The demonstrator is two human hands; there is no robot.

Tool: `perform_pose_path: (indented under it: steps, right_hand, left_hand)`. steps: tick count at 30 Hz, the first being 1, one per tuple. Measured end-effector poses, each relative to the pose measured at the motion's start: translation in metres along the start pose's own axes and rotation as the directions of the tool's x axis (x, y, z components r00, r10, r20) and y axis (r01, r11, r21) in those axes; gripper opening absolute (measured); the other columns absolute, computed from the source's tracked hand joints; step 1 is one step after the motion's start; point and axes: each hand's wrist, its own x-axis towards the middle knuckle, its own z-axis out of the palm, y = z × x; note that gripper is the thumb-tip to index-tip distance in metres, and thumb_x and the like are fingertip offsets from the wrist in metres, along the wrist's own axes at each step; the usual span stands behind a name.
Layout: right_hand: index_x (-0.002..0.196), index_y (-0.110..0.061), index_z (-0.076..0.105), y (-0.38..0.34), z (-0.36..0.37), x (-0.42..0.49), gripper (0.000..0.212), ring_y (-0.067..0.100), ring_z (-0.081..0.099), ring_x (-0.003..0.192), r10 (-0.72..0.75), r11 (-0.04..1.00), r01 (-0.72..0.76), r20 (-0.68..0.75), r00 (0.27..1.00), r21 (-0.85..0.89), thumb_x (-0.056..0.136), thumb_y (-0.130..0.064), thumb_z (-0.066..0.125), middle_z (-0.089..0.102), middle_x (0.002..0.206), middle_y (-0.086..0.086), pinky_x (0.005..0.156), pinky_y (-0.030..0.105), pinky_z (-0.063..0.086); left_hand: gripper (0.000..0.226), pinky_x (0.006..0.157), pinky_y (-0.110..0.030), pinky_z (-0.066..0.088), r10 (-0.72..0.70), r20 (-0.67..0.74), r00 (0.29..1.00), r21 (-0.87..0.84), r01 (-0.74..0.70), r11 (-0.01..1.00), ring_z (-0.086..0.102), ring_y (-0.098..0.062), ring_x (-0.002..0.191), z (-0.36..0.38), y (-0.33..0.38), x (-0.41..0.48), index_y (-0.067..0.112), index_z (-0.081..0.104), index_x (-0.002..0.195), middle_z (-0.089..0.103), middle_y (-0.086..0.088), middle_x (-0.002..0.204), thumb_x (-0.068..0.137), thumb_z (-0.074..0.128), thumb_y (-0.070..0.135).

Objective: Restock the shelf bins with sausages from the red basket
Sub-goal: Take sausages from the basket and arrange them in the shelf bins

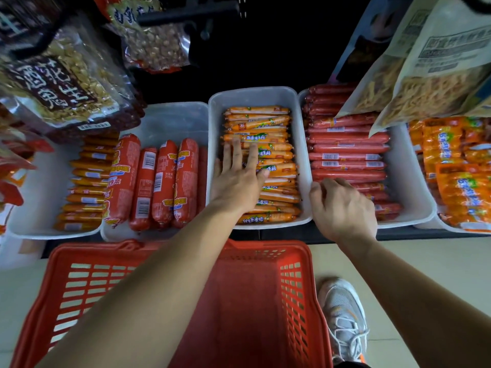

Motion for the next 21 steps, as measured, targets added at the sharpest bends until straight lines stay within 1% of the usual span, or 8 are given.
perform_pose_path:
  steps: [3,7,9,11,13,17,19,21]
  right_hand:
    - [0.083,-0.018,0.061,0.0,0.0,0.0,0.042,0.033,0.061,0.07,0.002,1.0,-0.002,-0.006,1.0,0.004,0.099,-0.045,0.034,0.064,0.083,0.005,0.058,0.034,0.04]
    - [0.081,-0.018,0.06,0.0,0.0,-0.001,0.041,0.032,0.061,0.067,0.007,1.0,-0.007,-0.001,1.0,0.008,0.098,-0.046,0.034,0.063,0.081,0.005,0.059,0.036,0.049]
    - [0.081,-0.018,0.06,0.0,0.0,-0.001,0.041,0.032,0.061,0.067,0.009,1.0,-0.009,-0.001,1.0,0.008,0.098,-0.046,0.035,0.063,0.08,0.005,0.059,0.037,0.049]
    - [0.081,-0.018,0.059,0.0,0.0,-0.001,0.041,0.032,0.061,0.067,0.006,1.0,-0.006,-0.002,1.0,0.01,0.099,-0.046,0.035,0.063,0.081,0.004,0.06,0.037,0.05]
    - [0.082,-0.018,0.059,0.0,0.0,-0.001,0.041,0.032,0.061,0.068,0.005,1.0,-0.005,0.003,1.0,0.006,0.099,-0.046,0.034,0.063,0.081,0.005,0.061,0.038,0.049]
    - [0.082,-0.019,0.06,-0.002,-0.001,0.0,0.042,0.034,0.06,0.07,0.025,0.999,-0.025,0.029,0.999,0.023,0.098,-0.047,0.032,0.063,0.084,0.005,0.063,0.038,0.048]
    - [0.081,-0.019,0.06,-0.003,-0.002,-0.001,0.043,0.034,0.061,0.07,0.03,0.999,-0.031,0.024,0.999,0.033,0.097,-0.047,0.032,0.064,0.084,0.006,0.064,0.038,0.049]
    - [0.08,-0.019,0.059,-0.004,-0.004,-0.002,0.042,0.034,0.061,0.069,0.03,0.999,-0.03,0.011,0.999,0.038,0.097,-0.046,0.032,0.065,0.084,0.006,0.064,0.039,0.05]
  left_hand:
    - [0.068,0.123,-0.048,-0.004,-0.004,0.058,0.998,-0.012,0.005,1.0,-0.022,-0.029,0.15,-0.002,-0.003,0.006,0.032,-0.022,0.154,-0.031,-0.008,0.16,0.102,0.012,0.058]
    - [0.073,0.122,-0.045,-0.007,0.055,0.13,0.99,-0.047,-0.049,0.998,-0.027,-0.028,0.148,0.001,-0.005,-0.017,0.029,-0.021,0.155,-0.034,-0.004,0.159,0.101,0.018,0.061]
    - [0.075,0.122,-0.04,-0.008,0.056,0.062,0.997,-0.156,-0.046,0.987,-0.023,-0.022,0.15,-0.004,-0.006,-0.026,0.023,-0.013,0.157,-0.024,-0.001,0.163,0.103,0.029,0.054]
    - [0.076,0.122,-0.037,-0.006,-0.001,-0.012,1.0,-0.28,-0.002,0.96,-0.017,-0.019,0.151,-0.012,-0.007,-0.031,0.021,-0.006,0.159,-0.016,0.001,0.166,0.103,0.038,0.048]
    - [0.078,0.123,-0.038,-0.002,-0.064,0.0,0.998,-0.379,0.059,0.924,-0.014,-0.019,0.152,-0.016,-0.005,-0.037,0.022,-0.002,0.16,-0.013,0.001,0.166,0.102,0.043,0.047]
    - [0.087,0.124,-0.046,0.012,-0.151,0.133,0.98,-0.493,0.198,0.847,-0.002,-0.026,0.153,-0.007,-0.003,-0.042,0.021,0.002,0.159,-0.007,-0.006,0.167,0.095,0.055,0.049]
    - [0.087,0.123,-0.049,0.016,-0.171,0.174,0.97,-0.493,0.236,0.837,0.001,-0.028,0.153,-0.005,0.001,-0.041,0.023,0.001,0.159,-0.009,-0.007,0.167,0.095,0.058,0.041]
    - [0.083,0.121,-0.048,0.022,-0.148,0.175,0.974,-0.532,0.219,0.818,0.011,-0.028,0.152,-0.008,0.003,-0.042,0.026,0.007,0.159,-0.006,-0.005,0.167,0.095,0.06,0.032]
